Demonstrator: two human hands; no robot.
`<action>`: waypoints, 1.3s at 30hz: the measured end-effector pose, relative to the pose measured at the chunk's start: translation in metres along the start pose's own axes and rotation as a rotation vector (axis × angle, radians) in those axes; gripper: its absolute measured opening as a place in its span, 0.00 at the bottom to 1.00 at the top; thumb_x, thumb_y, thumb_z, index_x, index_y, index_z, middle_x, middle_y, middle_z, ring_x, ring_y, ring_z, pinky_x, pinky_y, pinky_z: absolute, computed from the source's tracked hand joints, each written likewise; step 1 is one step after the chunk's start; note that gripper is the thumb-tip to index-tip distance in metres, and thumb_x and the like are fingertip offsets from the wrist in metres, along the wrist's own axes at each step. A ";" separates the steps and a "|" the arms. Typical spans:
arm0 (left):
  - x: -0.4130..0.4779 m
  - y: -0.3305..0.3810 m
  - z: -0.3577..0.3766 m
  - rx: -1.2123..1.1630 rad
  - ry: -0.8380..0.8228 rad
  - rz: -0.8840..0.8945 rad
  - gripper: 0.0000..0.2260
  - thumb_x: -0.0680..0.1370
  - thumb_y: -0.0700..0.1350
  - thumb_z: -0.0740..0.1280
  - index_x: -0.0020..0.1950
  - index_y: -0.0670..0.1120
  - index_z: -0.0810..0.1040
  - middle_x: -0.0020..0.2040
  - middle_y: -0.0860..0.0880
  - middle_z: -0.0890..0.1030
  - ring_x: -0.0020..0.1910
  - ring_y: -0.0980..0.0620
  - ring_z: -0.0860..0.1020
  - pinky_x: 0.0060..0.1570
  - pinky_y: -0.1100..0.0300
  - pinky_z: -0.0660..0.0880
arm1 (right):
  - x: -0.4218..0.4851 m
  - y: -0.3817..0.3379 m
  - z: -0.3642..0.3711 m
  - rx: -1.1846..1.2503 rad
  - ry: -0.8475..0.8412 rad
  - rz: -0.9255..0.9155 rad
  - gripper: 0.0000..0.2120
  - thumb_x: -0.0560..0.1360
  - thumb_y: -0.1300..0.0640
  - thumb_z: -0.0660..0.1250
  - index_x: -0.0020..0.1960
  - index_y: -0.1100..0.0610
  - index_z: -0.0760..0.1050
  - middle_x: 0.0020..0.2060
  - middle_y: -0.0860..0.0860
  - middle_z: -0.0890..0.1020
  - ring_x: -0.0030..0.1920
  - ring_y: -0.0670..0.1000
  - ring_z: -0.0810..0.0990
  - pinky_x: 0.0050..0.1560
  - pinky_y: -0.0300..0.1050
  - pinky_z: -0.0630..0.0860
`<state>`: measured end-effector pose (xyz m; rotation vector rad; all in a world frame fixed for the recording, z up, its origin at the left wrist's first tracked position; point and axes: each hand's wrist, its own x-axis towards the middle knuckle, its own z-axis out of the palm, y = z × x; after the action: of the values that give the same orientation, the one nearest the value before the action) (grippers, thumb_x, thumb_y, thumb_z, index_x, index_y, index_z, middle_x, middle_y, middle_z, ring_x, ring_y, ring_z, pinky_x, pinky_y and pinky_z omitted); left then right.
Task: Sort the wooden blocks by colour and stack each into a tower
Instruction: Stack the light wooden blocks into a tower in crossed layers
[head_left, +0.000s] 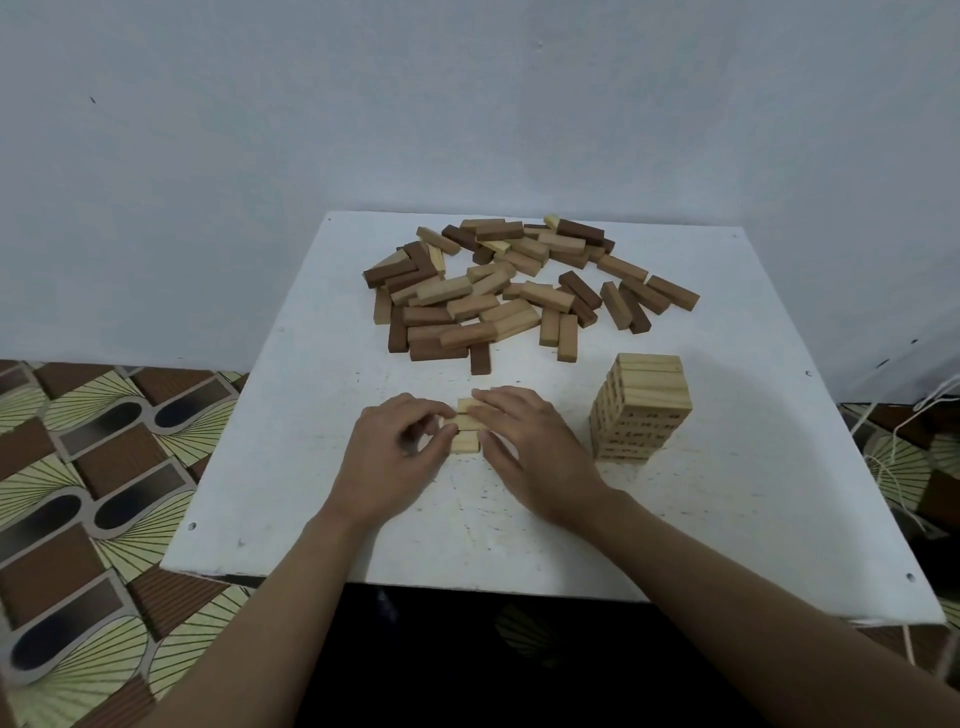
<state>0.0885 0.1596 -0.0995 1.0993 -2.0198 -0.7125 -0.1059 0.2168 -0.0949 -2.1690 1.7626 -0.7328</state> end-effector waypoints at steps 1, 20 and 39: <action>0.000 0.000 0.000 -0.004 0.003 0.004 0.05 0.76 0.43 0.76 0.50 0.51 0.85 0.39 0.56 0.80 0.40 0.51 0.78 0.42 0.59 0.71 | 0.000 0.000 0.000 -0.031 -0.010 -0.016 0.21 0.83 0.48 0.54 0.72 0.53 0.73 0.71 0.47 0.74 0.73 0.47 0.64 0.73 0.45 0.61; 0.000 0.000 -0.001 0.021 -0.066 -0.016 0.24 0.67 0.56 0.81 0.62 0.56 0.83 0.51 0.57 0.78 0.44 0.51 0.79 0.50 0.48 0.78 | -0.004 -0.006 -0.007 -0.077 -0.001 -0.066 0.21 0.79 0.63 0.64 0.71 0.53 0.74 0.69 0.45 0.76 0.60 0.47 0.66 0.60 0.46 0.70; -0.001 0.006 0.005 0.125 -0.042 -0.069 0.25 0.68 0.68 0.76 0.60 0.59 0.79 0.48 0.59 0.75 0.49 0.57 0.76 0.55 0.49 0.75 | -0.001 0.002 0.004 0.041 0.091 0.054 0.08 0.79 0.57 0.67 0.58 0.54 0.77 0.54 0.45 0.77 0.57 0.44 0.70 0.56 0.39 0.73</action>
<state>0.0821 0.1645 -0.0980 1.2410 -2.0943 -0.6560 -0.1053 0.2167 -0.0995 -2.0831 1.8262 -0.8597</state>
